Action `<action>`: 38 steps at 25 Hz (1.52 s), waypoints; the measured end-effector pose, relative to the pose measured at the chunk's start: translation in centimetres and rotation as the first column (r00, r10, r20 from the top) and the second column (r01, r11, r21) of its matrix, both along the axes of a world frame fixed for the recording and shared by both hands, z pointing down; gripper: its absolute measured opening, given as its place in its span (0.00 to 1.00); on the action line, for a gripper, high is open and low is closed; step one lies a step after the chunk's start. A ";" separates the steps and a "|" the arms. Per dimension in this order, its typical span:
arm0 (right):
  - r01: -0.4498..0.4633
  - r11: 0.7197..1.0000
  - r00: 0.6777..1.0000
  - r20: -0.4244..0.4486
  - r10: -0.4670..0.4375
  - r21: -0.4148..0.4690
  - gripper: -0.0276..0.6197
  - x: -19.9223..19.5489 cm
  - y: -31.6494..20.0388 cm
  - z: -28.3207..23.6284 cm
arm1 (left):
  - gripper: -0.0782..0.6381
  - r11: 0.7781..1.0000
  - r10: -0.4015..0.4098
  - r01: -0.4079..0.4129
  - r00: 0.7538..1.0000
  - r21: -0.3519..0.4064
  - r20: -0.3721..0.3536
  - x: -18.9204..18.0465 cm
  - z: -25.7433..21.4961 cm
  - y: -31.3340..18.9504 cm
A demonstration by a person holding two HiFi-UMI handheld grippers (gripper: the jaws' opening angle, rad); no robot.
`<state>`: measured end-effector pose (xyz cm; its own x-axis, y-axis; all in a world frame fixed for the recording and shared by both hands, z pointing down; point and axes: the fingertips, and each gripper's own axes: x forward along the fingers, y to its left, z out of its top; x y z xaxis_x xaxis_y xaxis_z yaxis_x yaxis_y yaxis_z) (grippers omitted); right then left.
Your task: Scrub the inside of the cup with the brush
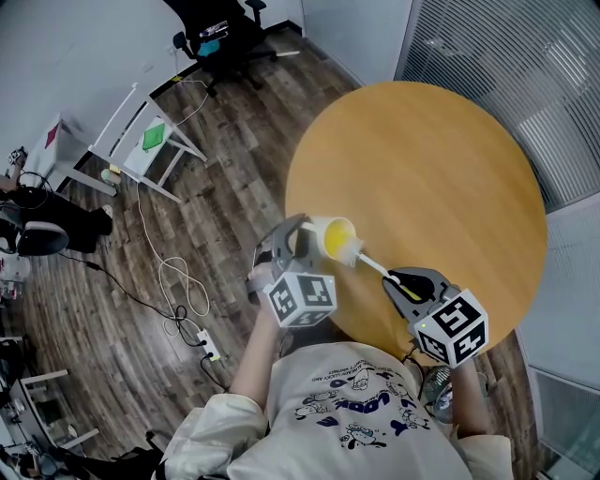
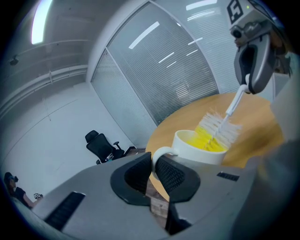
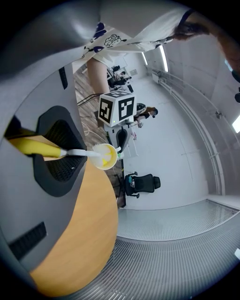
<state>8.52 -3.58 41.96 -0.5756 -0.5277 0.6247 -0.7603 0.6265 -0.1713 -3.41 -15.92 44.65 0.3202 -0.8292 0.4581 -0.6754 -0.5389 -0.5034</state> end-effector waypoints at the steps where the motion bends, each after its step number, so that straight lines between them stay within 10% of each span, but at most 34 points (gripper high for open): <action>1: 0.005 1.000 1.000 -0.008 -0.005 0.000 0.12 0.1 -0.1 0.0 | 0.16 1.000 0.006 -0.006 1.000 -0.003 0.000 0.1 0.0 0.1; 38: 0.185 0.983 0.965 -0.185 -0.184 -0.010 0.12 -2.1 0.4 -0.9 | 0.16 0.997 0.050 -0.046 0.996 -0.059 0.072 0.7 0.6 0.7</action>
